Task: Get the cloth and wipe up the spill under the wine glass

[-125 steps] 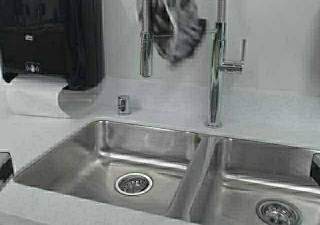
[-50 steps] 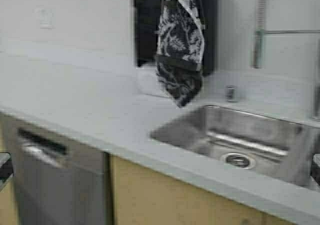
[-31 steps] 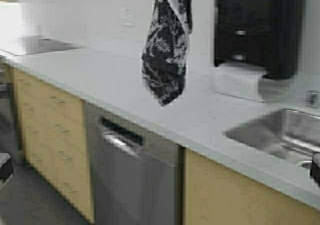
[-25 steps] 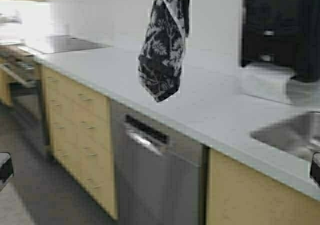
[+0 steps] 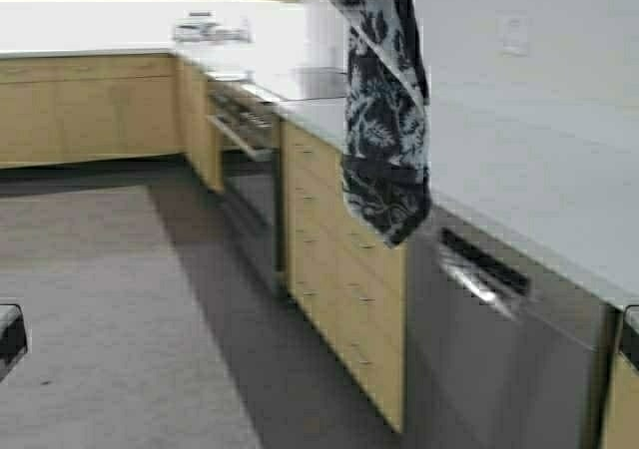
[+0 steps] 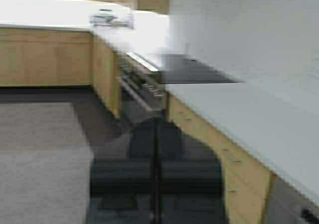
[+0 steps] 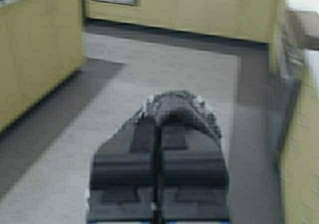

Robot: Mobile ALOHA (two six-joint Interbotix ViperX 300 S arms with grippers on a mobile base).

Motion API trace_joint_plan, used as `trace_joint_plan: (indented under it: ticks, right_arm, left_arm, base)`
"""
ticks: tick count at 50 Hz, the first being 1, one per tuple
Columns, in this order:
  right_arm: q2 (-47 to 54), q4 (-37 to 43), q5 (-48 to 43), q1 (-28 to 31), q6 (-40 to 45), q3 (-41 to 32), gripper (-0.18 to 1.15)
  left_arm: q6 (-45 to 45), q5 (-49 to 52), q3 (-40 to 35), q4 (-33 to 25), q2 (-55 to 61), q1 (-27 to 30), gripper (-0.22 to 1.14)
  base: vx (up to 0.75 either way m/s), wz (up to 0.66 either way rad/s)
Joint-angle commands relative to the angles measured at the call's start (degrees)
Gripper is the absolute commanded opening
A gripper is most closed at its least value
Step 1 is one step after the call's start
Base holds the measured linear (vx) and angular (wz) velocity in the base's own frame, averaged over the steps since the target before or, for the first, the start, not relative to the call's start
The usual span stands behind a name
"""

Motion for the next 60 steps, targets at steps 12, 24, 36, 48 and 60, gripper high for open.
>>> trace_joint_plan:
  ticks: [12, 24, 36, 48, 60]
  right_arm:
    - [-1.5, 0.3, -2.5, -0.2, 0.0, 0.2, 0.05]
    - [-1.5, 0.2, -2.7, -0.2, 0.0, 0.6, 0.05]
    - [-1.8, 0.3, -3.2, -0.2, 0.2, 1.5, 0.05]
    - [-1.7, 0.4, -5.2, -0.2, 0.4, 1.5, 0.05]
    - [-1.6, 0.4, -6.0, -0.1, 0.4, 1.8, 0.05]
  left_arm:
    - [0.0, -0.6, -0.3, 0.3, 0.7, 0.1, 0.02]
    - [0.0, -0.6, -0.2, 0.3, 1.1, 0.1, 0.02]
    - [0.9, -0.5, 0.0, 0.3, 1.1, 0.1, 0.02]
    - [1.3, -0.6, 0.1, 0.0, 1.1, 0.1, 0.02]
    - [1.3, -0.6, 0.1, 0.0, 1.4, 0.1, 0.02]
  base:
    - [-0.02, 0.44]
    - [-0.01, 0.49]
    - [-0.01, 0.57]
    - [-0.01, 0.49]
    - [-0.01, 0.44]
